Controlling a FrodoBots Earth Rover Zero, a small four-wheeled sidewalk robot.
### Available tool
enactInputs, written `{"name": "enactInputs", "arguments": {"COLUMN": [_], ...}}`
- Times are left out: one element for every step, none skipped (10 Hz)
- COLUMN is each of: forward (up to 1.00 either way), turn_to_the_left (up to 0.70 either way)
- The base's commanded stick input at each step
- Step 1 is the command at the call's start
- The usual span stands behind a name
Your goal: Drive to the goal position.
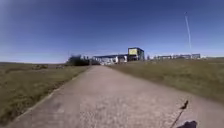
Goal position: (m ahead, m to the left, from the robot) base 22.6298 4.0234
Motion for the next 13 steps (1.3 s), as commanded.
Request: {"name": "enactInputs", "arguments": {"forward": [1.0, 1.0, 1.0, 1.0, 1.0, 1.0, 1.0, 1.0, 1.0, 1.0, 1.0, 1.0, 1.0], "turn_to_the_left": [0.0, 0.0, 0.0, 0.0, 0.0, 0.0, 0.0, 0.0, 0.0, 0.0, 0.0, 0.0, 0.0]}}
